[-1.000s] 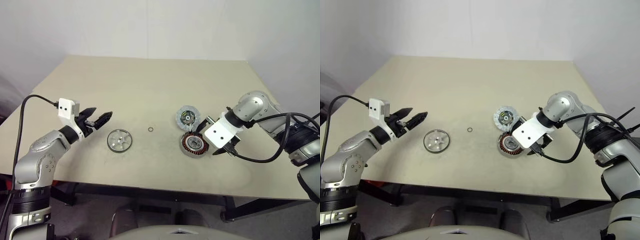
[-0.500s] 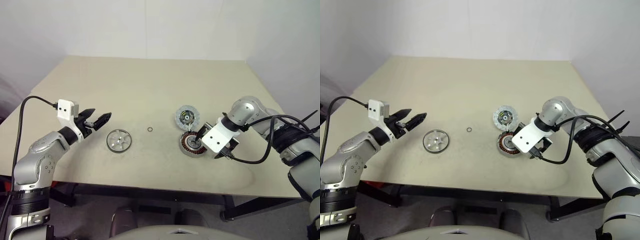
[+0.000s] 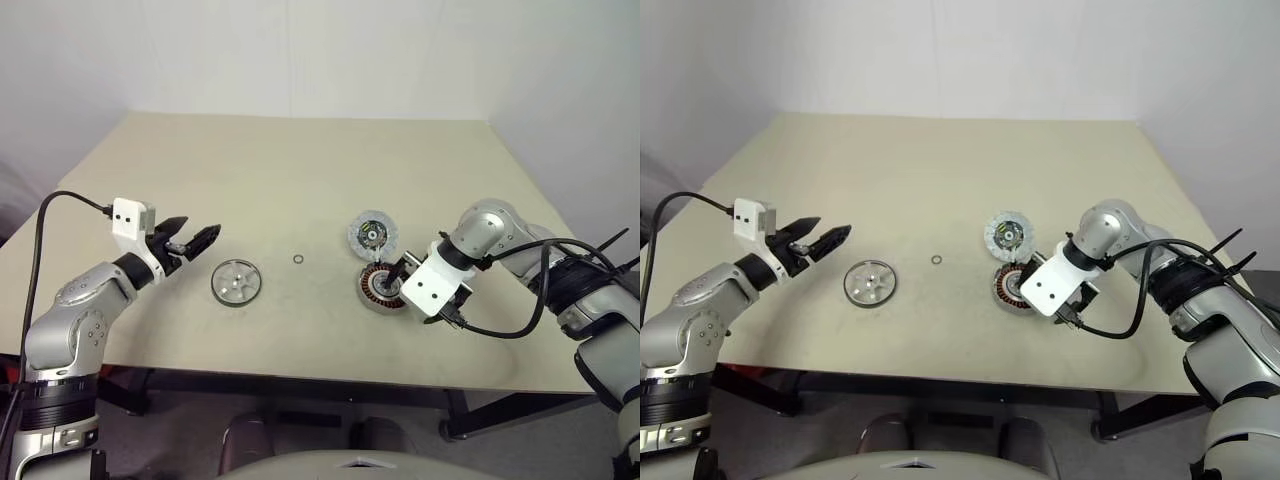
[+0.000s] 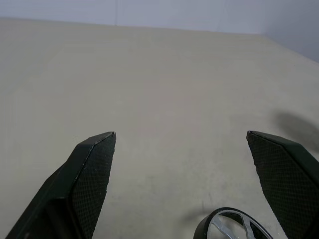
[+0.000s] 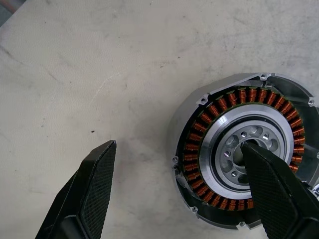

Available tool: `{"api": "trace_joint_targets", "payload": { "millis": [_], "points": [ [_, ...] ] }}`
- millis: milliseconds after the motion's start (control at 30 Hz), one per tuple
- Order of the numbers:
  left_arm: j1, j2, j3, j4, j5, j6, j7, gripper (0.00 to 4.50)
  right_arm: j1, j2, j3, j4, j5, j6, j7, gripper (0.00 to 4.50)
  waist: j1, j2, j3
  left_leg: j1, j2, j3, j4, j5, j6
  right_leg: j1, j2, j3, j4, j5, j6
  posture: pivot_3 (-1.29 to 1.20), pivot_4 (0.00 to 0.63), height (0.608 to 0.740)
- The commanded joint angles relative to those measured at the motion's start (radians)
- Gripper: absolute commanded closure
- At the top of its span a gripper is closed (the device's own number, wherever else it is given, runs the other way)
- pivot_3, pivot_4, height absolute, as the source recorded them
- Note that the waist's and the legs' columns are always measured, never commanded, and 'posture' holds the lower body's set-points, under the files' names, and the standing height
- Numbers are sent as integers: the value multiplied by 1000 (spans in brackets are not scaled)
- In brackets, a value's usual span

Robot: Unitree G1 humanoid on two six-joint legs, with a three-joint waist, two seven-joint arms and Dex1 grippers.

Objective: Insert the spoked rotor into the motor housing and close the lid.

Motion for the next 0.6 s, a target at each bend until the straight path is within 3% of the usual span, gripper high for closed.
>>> {"api": "trace_joint_targets", "payload": {
  "millis": [33,600],
  "points": [
    [2,16,23,-32,0,-10,4,26,10,18,-13,-17,-15,-3,58,0,-1,0,0,0,0,0,0,0,0,0,0,0,0,0,0,0,0,740],
    [22,13,28,-52,-3,-10,19,26,-2,108,-50,61,-87,-17,43,0,-10,-2,-1,0,0,0,0,-1,1,1,0,0,0,0,0,0,0,740]
  ]
}}
